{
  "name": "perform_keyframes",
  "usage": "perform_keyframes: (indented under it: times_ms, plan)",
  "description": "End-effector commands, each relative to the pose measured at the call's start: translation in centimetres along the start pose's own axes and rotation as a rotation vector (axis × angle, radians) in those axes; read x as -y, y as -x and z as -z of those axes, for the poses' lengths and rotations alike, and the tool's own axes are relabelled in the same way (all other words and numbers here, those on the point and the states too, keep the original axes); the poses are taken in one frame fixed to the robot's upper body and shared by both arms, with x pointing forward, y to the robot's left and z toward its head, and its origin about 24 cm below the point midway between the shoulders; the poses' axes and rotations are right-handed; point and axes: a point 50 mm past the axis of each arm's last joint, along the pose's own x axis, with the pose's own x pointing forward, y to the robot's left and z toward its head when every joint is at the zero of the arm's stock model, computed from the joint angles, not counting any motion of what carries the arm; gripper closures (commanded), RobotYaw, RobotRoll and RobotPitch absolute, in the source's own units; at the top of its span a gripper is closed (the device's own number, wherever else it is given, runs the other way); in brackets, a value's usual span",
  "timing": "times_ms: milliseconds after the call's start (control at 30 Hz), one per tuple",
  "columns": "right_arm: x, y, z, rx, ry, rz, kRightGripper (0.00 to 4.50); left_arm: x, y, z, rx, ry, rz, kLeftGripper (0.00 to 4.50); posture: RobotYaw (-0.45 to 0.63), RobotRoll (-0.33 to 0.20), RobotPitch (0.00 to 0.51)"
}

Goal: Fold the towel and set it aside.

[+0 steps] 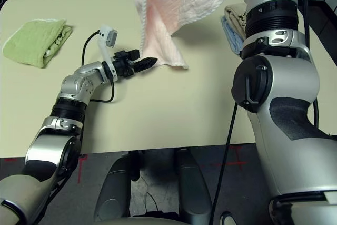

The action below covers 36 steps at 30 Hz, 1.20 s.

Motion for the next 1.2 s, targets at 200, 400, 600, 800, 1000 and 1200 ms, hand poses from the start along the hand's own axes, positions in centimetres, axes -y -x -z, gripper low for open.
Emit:
perform_keyframes:
  times_ms: [200, 400, 600, 800, 1000, 1200]
  plan:
    - [-0.1, -0.5, -1.4, 0.046, 0.029, -0.02, 4.48, 0.2, 0.8, 2.5, -0.142, 0.067, 0.037, 0.0, -0.08, 0.0, 0.281]
    - [-0.1, -0.5, -1.3, 0.043, 0.025, -0.021, 4.48, -0.4, 2.5, 3.1, -0.19, 0.078, 0.002, 0.0, -0.08, 0.0, 0.281]
    - [-0.1, -0.4, -1.2, 0.04, 0.024, -0.02, 4.48, 0.1, 2.1, 2.8, -0.171, 0.124, 0.023, 0.0, -0.08, 0.0, 0.281]
    - [-0.1, -0.5, -1.3, 0.038, 0.029, -0.022, 4.5, 0.3, 1.1, 2.6, -0.161, 0.167, 0.023, 0.9, -0.09, 0.0, 0.279]
    - [-0.1, -0.4, -1.2, 0.032, 0.031, -0.019, 4.5, 0.0, 1.3, 2.9, -0.186, 0.171, 0.024, 3.26, -0.08, 0.0, 0.283]
    - [0.2, 0.3, -0.5, 0.004, 0.028, 0.001, 4.5, -0.2, 2.1, 2.4, -0.194, 0.161, 0.026, 4.46, -0.07, 0.0, 0.283]
